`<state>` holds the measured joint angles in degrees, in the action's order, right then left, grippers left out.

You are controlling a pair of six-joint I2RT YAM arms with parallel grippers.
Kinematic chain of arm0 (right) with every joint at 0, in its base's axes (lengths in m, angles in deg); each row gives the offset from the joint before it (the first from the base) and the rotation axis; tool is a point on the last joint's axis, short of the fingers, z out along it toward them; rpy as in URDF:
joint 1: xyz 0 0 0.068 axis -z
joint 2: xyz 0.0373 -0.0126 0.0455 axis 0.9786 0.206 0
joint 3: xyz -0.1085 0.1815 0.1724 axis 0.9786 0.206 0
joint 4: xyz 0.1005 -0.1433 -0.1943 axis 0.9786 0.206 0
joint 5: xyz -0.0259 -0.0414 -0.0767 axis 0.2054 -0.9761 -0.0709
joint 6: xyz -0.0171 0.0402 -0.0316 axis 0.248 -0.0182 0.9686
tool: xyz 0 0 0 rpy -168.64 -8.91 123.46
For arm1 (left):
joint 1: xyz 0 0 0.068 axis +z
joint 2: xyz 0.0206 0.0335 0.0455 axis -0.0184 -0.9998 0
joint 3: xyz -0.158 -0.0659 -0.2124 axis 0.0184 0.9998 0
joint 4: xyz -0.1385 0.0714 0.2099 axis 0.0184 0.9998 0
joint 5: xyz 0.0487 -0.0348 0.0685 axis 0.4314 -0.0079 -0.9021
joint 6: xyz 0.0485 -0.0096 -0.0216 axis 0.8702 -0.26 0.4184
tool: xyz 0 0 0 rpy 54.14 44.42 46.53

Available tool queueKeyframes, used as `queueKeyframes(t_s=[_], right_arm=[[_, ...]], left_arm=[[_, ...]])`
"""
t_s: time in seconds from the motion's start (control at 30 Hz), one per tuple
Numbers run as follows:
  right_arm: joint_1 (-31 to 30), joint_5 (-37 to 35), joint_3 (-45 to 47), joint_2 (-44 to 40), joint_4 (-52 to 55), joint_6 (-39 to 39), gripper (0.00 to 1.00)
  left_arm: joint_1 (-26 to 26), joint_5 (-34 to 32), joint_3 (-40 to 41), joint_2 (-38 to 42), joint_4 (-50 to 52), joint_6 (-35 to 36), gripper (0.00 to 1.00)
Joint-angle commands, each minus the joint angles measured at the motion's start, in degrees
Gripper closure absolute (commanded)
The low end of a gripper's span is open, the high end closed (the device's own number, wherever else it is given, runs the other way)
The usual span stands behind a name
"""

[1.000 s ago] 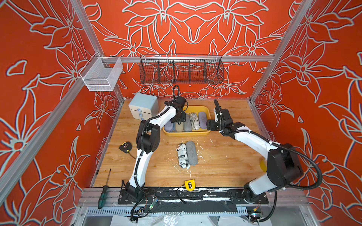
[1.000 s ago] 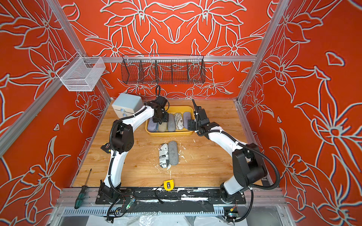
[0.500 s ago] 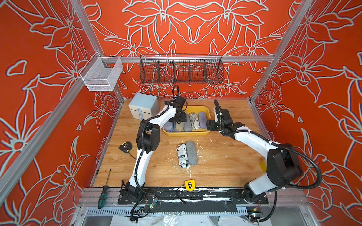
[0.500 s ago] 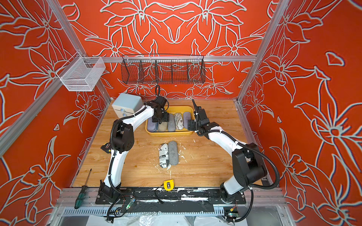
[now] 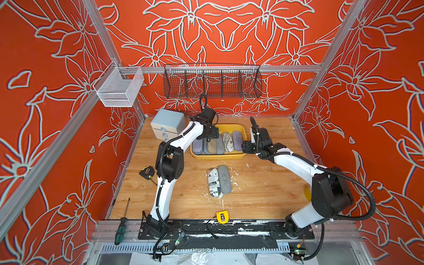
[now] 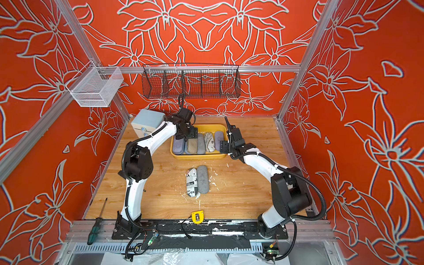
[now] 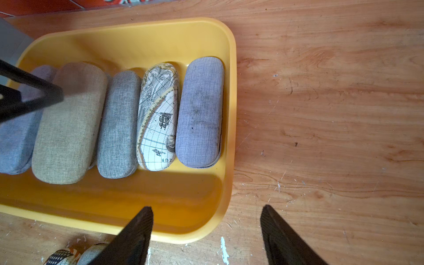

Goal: Put the glasses cases into the storage boxes
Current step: Place the glasses case in the storage box.

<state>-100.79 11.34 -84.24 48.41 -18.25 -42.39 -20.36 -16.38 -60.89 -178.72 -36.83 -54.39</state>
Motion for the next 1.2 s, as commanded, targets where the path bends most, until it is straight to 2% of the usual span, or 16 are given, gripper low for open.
queueKeyframes(t_s=[0.0,0.27,0.57,0.73,0.93,1.17], right_arm=[[0.4,0.3,0.8,0.5,-0.6,-0.6,0.24],[0.4,0.6,0.9,0.7,-0.8,-1.0,0.24],[0.3,1.7,1.0,0.9,-1.4,-1.6,0.24],[0.4,2.4,1.2,0.6,-1.5,-2.1,0.24],[0.4,2.5,1.7,-0.2,-1.1,-2.3,0.24],[0.4,2.7,2.1,-0.5,-0.7,-2.6,0.24]], left_arm=[[0.3,0.8,0.7,5.6,-0.1,-0.6,0.09],[-0.7,4.2,7.7,15.4,-3.8,-2.8,0.09],[-6.9,-0.4,27.2,30.1,-6.8,-7.6,0.09],[-10.8,-3.0,38.9,37.2,-8.7,-12.8,0.09],[-13.4,-1.9,51.9,42.0,-12.9,-18.5,0.08],[-16.4,0.3,58.8,40.9,-15.6,-20.7,0.07]])
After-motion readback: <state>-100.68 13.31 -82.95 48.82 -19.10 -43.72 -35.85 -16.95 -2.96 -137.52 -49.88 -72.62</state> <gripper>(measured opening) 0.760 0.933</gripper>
